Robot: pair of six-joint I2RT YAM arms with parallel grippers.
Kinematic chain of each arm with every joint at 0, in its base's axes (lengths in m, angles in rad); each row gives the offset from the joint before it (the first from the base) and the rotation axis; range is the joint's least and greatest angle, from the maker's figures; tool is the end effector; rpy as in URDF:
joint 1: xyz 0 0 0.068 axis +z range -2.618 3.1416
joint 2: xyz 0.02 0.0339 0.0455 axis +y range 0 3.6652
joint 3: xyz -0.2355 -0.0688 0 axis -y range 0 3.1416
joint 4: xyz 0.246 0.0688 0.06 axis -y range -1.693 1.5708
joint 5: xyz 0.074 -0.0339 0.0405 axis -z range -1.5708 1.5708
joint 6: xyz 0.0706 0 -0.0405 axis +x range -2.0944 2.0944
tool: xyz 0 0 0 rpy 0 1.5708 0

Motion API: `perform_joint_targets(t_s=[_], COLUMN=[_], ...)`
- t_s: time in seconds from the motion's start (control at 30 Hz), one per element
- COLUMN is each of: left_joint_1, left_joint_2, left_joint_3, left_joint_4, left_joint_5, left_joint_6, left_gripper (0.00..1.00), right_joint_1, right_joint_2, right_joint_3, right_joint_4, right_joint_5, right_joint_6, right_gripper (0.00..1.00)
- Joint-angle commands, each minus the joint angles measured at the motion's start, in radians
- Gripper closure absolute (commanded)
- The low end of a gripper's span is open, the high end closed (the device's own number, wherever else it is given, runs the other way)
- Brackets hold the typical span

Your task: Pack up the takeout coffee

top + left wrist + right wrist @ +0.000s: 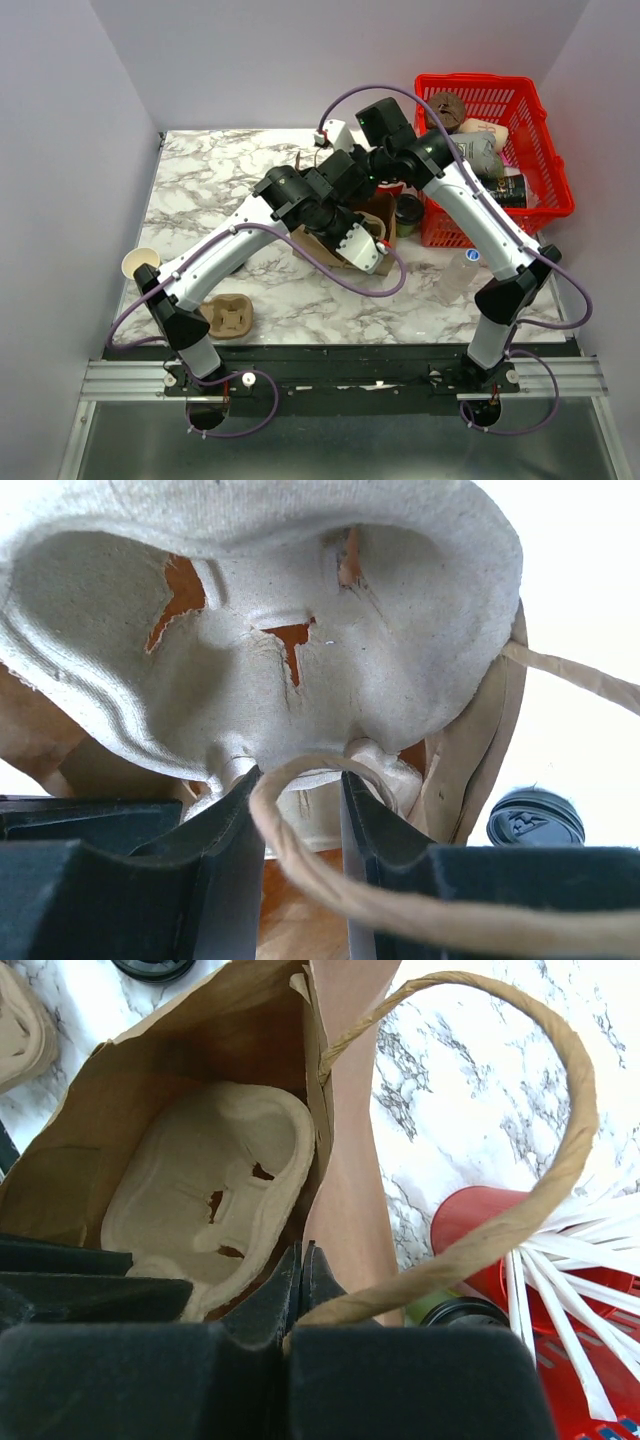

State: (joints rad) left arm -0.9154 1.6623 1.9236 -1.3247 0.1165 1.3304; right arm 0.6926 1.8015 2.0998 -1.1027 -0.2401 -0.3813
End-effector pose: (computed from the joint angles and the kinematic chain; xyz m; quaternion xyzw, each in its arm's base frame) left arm 0.1969 -0.2696 0.3436 0.8774 0.4053 -0.0035 0.2568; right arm 0.2896 0.2621 0.3697 -0.5095 0.7683 0.1673 0.3495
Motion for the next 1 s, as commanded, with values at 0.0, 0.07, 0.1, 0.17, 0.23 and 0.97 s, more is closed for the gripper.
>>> perform_joint_targets(t_s=[0.0,0.07,0.1,0.17,0.23,0.97], left_joint_1=[0.003,0.003,0.003,0.003,0.003,-0.096], left_joint_2=[0.037,0.048,0.047,0.047,0.045,-0.07], left_joint_3=[0.052,0.061,0.058,0.054,0.054,-0.029], left_joint_4=[-0.191,-0.191,-0.191,-0.189,-0.191,-0.194], left_joint_5=[-0.053,-0.093,-0.144,-0.19,-0.237,-0.216], left_joint_6=[-0.086,-0.108,-0.114,-0.138,-0.163,-0.278], left_gripper=[1.0,1.0,1.0,1.0,1.0,1.0], right_joint_1=[0.004,0.004,0.004,0.004,0.004,0.039], right_joint_2=[0.009,0.001,-0.01,-0.024,-0.04,-0.067], right_joint_3=[0.0,-0.003,-0.007,-0.032,-0.047,0.003], right_joint_4=[-0.022,-0.031,-0.032,-0.033,-0.037,-0.138], right_joint_5=[0.021,0.021,0.019,0.016,0.009,-0.081], right_joint_6=[0.016,0.012,0.01,0.016,0.022,0.11], right_gripper=[0.99,1.0,0.99,0.99,0.99,0.99])
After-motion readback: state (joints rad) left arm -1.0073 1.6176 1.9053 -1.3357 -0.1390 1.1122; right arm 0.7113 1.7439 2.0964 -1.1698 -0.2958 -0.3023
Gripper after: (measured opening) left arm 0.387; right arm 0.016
